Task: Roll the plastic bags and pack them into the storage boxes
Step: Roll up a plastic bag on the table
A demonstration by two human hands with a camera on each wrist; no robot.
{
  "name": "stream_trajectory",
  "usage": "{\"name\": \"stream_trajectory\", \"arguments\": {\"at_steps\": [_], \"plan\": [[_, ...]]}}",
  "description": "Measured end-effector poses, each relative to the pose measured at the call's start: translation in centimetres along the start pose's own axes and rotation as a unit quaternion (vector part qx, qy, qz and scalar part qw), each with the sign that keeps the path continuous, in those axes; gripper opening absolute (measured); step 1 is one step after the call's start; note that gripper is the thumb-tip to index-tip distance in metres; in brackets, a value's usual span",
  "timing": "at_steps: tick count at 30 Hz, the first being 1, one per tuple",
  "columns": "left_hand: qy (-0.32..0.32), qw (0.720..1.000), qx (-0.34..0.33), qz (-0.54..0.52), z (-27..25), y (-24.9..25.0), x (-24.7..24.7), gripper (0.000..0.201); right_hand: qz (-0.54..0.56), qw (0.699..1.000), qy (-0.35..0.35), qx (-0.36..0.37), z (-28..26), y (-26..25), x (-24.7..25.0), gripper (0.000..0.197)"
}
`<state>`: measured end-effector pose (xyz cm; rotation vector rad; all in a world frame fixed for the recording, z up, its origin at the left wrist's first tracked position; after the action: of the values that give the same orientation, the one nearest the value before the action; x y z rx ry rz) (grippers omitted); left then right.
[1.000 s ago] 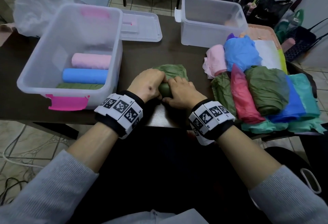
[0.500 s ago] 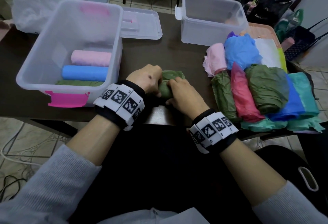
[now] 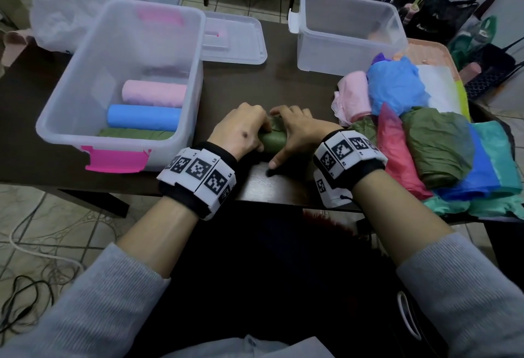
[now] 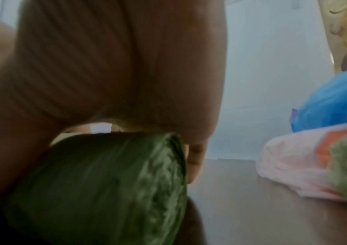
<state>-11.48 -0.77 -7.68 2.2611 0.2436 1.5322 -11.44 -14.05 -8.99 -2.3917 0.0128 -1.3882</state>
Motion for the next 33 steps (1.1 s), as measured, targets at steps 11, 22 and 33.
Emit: {"name": "stream_trajectory", "arguments": {"at_steps": [11, 22, 33], "plan": [[-0.005, 1.0, -0.021, -0.02, 1.0, -0.7, -0.6, 0.047, -0.017, 0.996, 0.056, 0.066, 0.0, -0.4, -1.7, 0.066], [0.033, 0.995, -0.089, -0.032, -0.1, -0.4, -0.6, 0.036, -0.023, 0.986, 0.145, 0.081, -2.3, -0.6, -4.0, 0.059], [0.427, 0.873, 0.116, -0.208, -8.3, -6.8, 12.3, 0.037, 0.299, 0.899, 0.284, 0.147, -0.5, -7.0, 4.4, 0.022]]}}
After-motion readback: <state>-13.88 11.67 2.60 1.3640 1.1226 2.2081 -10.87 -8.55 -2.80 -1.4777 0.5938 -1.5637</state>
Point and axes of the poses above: each hand's wrist, its own z-axis towards the middle knuckle, its own x-axis out of the back of the hand, y = z × x, the point moved 3 cm from there along z, towards the middle knuckle, and after that the axes turned 10 degrees about x, right-handed, at the moved point
